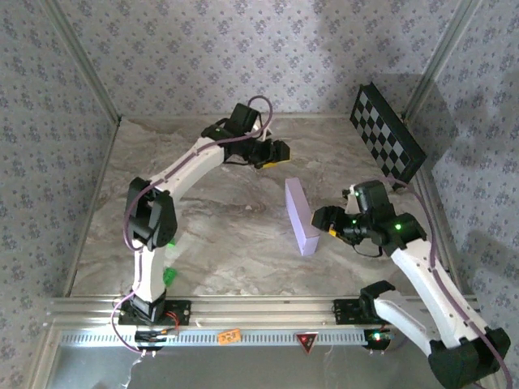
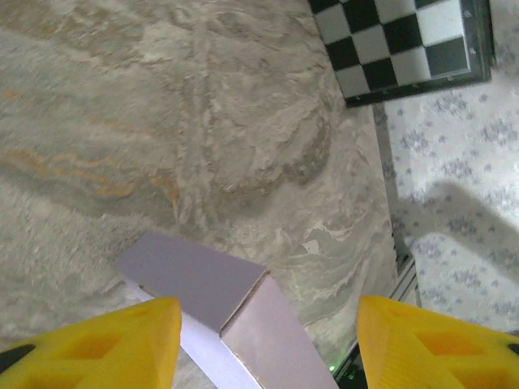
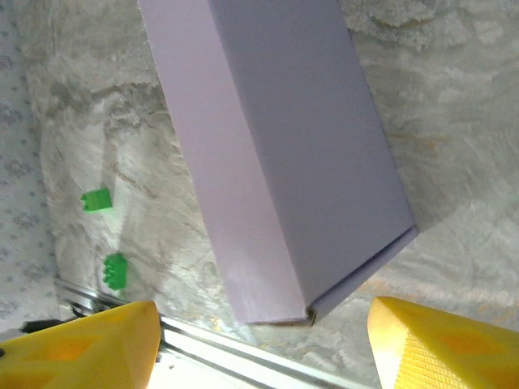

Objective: Fold the paper box

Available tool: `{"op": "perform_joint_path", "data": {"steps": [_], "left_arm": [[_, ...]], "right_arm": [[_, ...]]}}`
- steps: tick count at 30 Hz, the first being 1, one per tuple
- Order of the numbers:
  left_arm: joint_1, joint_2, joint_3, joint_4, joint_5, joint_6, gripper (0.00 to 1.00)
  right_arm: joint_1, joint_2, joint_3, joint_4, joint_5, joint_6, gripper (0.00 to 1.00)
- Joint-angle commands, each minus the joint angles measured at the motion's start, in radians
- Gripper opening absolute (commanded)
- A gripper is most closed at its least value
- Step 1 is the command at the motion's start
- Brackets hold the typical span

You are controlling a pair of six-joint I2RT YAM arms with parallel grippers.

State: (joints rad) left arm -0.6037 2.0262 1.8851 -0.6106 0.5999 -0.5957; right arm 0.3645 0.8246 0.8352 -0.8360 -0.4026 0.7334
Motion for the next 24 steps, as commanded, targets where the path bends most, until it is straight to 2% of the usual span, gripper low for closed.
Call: {"op": "perform_joint_path", "data": {"steps": [1,7,10,17,24], "left_arm": [[-0.012,0.097,0.129,-0.209,0.089,0.143,0.62],[-0.031,0.218,0.29,-0.343,0.159,0.239,0.65],[-0.041,0.264,0.348,-0.392,0.175,0.266,0.65],[-0.049,0.28,0.344,-0.419,0.231,0.284,0.63],[-0.039,0.141,0.114,-0.324,0.238,0.281,0.62]], "right_arm": [[0.032,-0.06,-0.038,-0.021,0.014,0.168,0.73],[0.157,-0.117,-0.157,0.173,0.011,0.403,0.76],[0.198,-0.096,-0.18,0.259,0.031,0.449,0.77],[0.205,-0.016,-0.156,0.268,0.077,0.4,0.76],[0.156,0.093,-0.06,0.174,0.076,0.252,0.75]]}}
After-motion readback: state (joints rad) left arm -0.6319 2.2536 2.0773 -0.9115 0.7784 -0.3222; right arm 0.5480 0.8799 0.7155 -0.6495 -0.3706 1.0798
